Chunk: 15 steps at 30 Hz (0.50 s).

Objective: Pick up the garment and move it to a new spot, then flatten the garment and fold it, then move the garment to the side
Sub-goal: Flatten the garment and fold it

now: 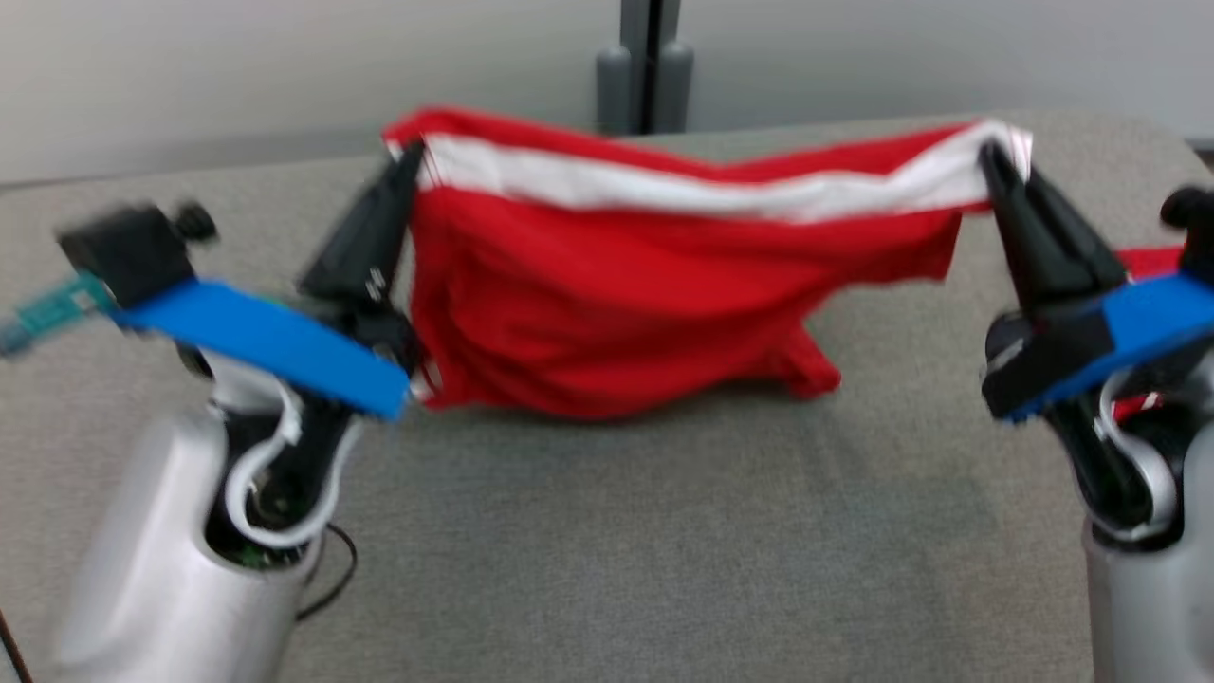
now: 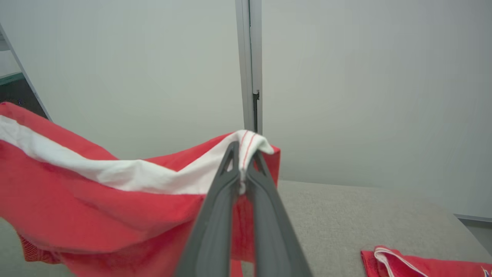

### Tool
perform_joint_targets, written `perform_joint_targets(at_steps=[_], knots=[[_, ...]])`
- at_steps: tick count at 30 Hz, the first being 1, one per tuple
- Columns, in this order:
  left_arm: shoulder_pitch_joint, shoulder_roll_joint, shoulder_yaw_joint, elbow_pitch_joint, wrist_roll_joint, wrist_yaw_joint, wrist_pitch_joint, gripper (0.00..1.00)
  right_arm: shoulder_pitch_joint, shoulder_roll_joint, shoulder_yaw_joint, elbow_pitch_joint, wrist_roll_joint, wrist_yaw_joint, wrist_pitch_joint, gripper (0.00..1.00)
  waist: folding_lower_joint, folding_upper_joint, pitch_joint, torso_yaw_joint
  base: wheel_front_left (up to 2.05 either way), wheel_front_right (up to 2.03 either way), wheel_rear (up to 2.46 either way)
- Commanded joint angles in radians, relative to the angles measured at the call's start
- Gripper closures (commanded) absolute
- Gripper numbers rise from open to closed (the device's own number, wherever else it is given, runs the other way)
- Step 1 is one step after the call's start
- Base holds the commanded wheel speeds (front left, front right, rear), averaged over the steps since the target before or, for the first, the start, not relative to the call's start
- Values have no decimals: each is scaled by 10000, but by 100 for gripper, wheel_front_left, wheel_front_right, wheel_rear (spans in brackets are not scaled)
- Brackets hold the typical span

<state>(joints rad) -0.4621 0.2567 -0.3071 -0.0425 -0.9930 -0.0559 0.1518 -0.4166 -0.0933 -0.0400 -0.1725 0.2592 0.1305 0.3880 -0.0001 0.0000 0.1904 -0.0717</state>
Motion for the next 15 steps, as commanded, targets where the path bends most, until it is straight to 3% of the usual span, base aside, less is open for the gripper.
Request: perform_joint_targets(at_steps=[1, 8, 12, 15], knots=[[-288, 33, 83, 84, -106, 98, 99, 100, -338, 19, 33, 107, 27, 5, 15, 100, 1, 0, 305, 115, 0, 0, 0], [-3244, 219, 887, 1171, 34, 555, 219, 100, -3683, -193, 787, 1947, -311, 5, -825, 100, 1, 0, 1850, -200, 0, 0, 0], [-4876, 299, 1172, 1924, 648, 555, -516, 100, -5672, -92, 584, 3385, -716, 4, -2083, 100, 1, 0, 2369, -293, 0, 0, 0], [-5672, 288, 1210, 2453, 872, 223, -1046, 100, -6763, 28, 408, 4388, -926, 2, -3129, 100, 1, 0, 2489, -368, 0, 0, 0]])
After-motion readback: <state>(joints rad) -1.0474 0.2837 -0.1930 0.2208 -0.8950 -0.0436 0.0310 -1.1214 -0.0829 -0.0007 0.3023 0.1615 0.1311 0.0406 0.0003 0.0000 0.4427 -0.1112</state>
